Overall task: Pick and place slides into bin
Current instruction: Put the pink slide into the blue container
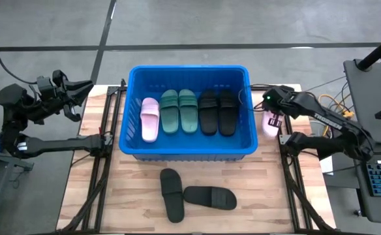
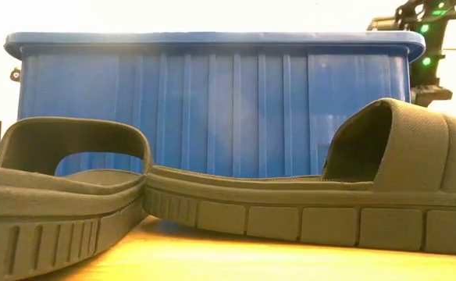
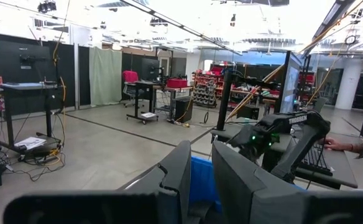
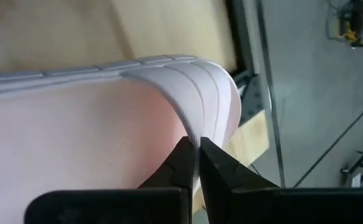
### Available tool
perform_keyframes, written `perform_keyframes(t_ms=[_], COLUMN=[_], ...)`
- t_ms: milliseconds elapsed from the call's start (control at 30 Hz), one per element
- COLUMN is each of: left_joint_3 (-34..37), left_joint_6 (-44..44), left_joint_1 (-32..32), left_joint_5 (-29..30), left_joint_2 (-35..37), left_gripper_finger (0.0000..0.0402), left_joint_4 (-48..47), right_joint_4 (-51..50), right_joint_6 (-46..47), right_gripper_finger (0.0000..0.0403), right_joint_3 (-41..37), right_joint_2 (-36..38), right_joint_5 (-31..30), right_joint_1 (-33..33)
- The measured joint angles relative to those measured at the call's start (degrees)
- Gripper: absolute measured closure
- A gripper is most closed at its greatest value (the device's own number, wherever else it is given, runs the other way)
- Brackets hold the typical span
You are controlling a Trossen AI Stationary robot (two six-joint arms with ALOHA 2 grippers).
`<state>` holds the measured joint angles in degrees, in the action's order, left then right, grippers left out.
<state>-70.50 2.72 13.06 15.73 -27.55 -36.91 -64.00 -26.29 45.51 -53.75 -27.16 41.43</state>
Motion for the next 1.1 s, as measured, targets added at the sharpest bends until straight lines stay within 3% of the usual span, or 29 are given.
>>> perform_keyframes(t_ms=[500, 800, 1100], left_joint_3=[0.00, 0.00, 0.00], left_joint_6=[-0.04, -0.04, -0.04], left_joint_1=[0.00, 0.00, -0.02], left_joint_5=[-0.01, 0.00, -0.02], left_joint_2=[0.00, 0.00, 0.00], left_gripper_finger=[0.0349, 0.0349, 0.0349], left_joint_4=[0.57, 0.52, 0.48], right_joint_4=[-4.90, -4.73, -0.33], right_joint_6=[4.66, 13.06, 18.84], right_gripper_finger=[0.0395, 0.0395, 0.0395], right_joint_3=[18.39, 29.35, 37.09], right_joint_2=[2.20, -0.64, -7.35], right_joint_5=[-1.85, 4.75, 9.02], right_joint_1=[0.00, -2.69, -11.17])
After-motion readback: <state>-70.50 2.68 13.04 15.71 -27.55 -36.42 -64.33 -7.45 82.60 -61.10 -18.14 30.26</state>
